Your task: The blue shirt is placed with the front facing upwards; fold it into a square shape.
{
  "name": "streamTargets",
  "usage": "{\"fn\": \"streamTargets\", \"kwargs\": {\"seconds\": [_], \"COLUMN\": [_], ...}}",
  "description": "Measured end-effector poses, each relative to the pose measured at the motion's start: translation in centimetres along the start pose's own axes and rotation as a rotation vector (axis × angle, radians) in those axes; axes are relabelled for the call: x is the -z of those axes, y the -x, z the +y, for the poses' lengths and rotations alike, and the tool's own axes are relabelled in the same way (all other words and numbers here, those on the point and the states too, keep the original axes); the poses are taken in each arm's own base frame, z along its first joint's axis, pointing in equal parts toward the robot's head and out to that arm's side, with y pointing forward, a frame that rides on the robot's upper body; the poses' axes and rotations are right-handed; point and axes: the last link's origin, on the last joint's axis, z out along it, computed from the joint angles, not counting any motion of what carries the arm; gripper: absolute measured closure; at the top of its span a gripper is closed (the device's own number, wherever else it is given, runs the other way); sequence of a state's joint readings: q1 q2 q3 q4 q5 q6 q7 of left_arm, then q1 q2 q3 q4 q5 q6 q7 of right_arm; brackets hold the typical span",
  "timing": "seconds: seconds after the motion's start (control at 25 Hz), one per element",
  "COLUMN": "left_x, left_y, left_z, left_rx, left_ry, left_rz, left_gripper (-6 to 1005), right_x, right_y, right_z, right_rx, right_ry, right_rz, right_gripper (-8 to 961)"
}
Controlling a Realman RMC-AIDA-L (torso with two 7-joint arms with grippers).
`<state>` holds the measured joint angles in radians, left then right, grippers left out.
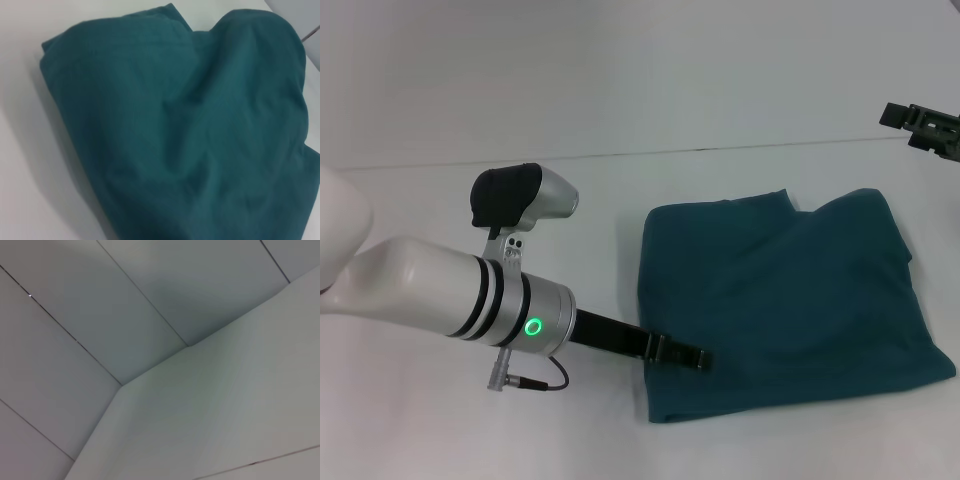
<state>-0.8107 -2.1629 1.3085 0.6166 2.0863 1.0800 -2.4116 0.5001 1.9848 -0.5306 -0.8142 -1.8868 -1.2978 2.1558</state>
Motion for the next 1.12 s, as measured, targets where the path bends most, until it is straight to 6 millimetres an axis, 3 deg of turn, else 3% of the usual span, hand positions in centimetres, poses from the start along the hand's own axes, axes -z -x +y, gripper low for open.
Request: {"fn": "streamTargets", "kwargs": {"seconds": [0.52, 0.72, 0.84, 1.04, 1.12], "left_x": [-0.13, -0.17, -0.19, -0.42, -0.55], "left_y": [-0.62, -0.74, -0.81, -0.92, -0.91], "left_z": [-0.54, -0.58, -0.61, -0.38, -0.33], "left_rx": [-0.056, -0.06, -0.062, -0.074, -0.075], "left_ry": [-0.074, -0.082, -0.087, -0.088, -0.088], "left_rz": [-0.013, -0.009, -0.007, -0.015, -0.02], "left_gripper": [131, 331, 565, 804, 828], "right_x": [-0.05, -0.06, -0.07, -0.07, -0.08], "right_y": [0.15, 0.16, 0.13, 0.16, 0.14], "right_z": [0.22, 0.26, 0.25, 0.28, 0.29], "right_rx": [-0.001, 0.001, 0.0, 0.001, 0.0], "right_ry": [0.011, 0.012, 0.012, 0.013, 0.014], "right_rz": [-0.011, -0.011, -0.01, -0.012, -0.012], "right_gripper": [38, 38, 38, 38, 38]}}
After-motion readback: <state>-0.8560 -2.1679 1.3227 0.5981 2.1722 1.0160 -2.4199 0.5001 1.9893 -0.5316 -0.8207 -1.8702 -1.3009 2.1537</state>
